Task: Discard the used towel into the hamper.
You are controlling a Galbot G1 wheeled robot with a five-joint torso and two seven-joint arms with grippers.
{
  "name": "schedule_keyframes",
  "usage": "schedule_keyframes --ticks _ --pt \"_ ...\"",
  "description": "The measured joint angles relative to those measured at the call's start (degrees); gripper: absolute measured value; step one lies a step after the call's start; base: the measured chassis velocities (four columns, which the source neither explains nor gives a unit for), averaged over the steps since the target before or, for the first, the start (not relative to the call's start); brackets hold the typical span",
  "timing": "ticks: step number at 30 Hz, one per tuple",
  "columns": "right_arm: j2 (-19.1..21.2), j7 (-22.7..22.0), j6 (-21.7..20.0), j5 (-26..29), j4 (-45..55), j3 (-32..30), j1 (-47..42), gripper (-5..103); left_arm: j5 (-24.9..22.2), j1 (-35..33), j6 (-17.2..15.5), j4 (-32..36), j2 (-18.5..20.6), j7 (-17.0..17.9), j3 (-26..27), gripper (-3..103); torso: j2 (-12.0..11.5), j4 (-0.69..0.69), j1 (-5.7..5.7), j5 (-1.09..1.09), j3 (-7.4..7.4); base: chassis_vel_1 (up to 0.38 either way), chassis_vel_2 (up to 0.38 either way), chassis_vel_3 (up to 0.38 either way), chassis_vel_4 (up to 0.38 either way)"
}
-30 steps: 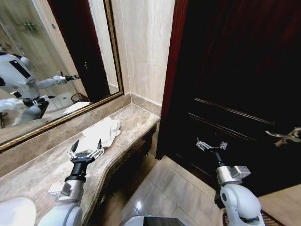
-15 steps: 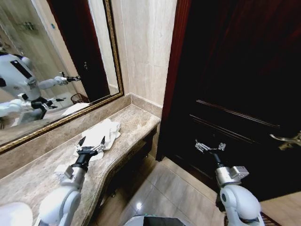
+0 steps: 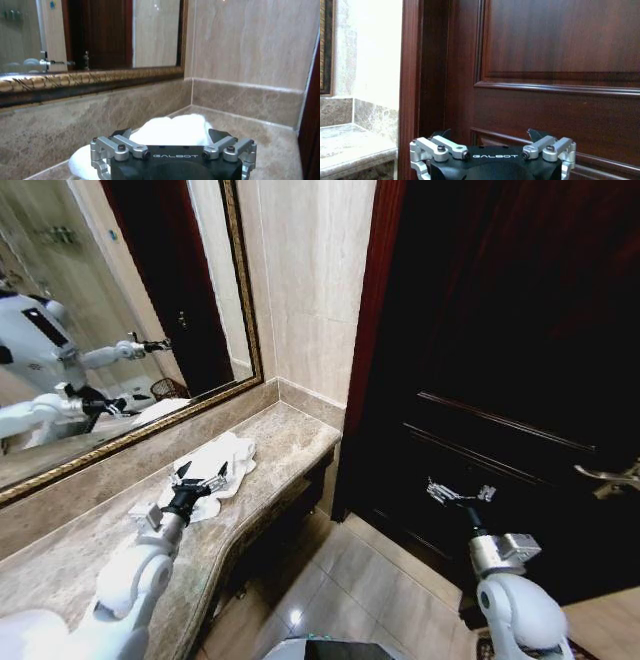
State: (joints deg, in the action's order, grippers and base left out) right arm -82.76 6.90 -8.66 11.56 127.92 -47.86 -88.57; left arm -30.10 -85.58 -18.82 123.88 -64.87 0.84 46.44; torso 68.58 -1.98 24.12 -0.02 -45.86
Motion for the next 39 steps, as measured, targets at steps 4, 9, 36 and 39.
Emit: schedule_keyframes --ticks 4,9,36,39 --pt "-0.24 -0.07 0.12 -0.78 -0.78 0.78 0.49 100 -1.05 1.27 -0.45 -2.22 1.94 0.16 -0.25 100 0.0 -0.01 0.0 0.0 0.0 0.0 0.0 0.0 0.0" --pt "-0.89 -0.04 0.63 -1.34 -1.26 0.91 0.13 100 -2.67 2.64 -1.14 -3.47 3.83 0.21 -0.81 100 0.0 0.0 0.0 0.0 0.0 0.0 0.0 0.0 0.0" --pt "-1.97 -0.06 1.96 -1.88 -1.69 0.47 -0.31 100 -7.51 6.84 -6.97 -10.14 9.23 -2.37 -2.43 100 0.0 0.0 0.0 0.01 0.01 0.0 0.0 0.0 0.0" --pt "-2.0 -0.46 1.94 -1.9 -1.85 0.51 0.0 100 -7.81 7.62 -7.71 -10.94 9.49 -2.43 -2.79 100 0.0 0.0 0.0 0.01 0.01 0.0 0.0 0.0 0.0"
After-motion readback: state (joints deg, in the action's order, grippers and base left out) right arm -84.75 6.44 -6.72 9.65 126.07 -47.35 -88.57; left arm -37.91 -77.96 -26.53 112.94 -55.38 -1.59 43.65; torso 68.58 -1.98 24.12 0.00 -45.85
